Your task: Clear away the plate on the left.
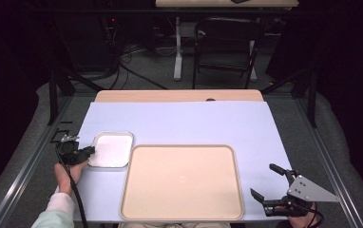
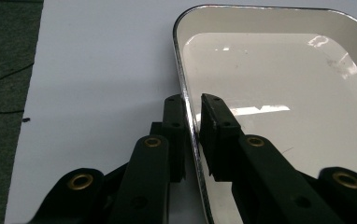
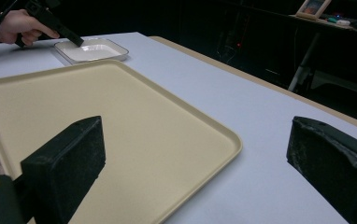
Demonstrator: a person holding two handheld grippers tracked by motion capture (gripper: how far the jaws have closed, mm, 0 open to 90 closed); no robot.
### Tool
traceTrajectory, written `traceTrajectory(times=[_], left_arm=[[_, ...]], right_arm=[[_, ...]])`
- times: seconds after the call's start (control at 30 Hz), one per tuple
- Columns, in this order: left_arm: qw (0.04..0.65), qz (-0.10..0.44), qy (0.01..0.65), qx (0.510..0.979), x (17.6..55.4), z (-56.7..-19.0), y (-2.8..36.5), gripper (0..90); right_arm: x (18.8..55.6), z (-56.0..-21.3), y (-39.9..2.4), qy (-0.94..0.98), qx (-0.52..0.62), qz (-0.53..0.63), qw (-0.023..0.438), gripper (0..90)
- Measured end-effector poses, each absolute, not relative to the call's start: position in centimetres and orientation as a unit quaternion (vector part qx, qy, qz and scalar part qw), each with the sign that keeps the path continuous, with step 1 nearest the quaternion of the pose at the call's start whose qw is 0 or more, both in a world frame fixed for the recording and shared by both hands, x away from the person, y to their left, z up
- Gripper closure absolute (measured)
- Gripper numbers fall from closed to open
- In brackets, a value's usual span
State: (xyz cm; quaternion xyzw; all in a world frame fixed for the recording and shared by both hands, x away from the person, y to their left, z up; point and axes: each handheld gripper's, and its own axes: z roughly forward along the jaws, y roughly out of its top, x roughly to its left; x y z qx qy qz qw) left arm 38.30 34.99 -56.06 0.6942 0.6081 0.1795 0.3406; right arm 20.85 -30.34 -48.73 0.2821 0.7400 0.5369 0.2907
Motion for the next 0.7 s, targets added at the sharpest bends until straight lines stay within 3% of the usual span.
traceTrajectory(times=[0.53, 0.7], left_arm=[[0.404, 0.132, 0.643, 0.638, 38.1, -56.6, 36.2, 87.4], [0.412, 0.142, 0.633, 0.640, 37.8, -56.1, 36.2, 87.9]], right_arm=[[20.9, -48.8, -30.3, 0.741, 0.284, 0.535, 0.290, 4.3], [20.9, -48.8, -30.3, 0.742, 0.286, 0.535, 0.287, 3.8]])
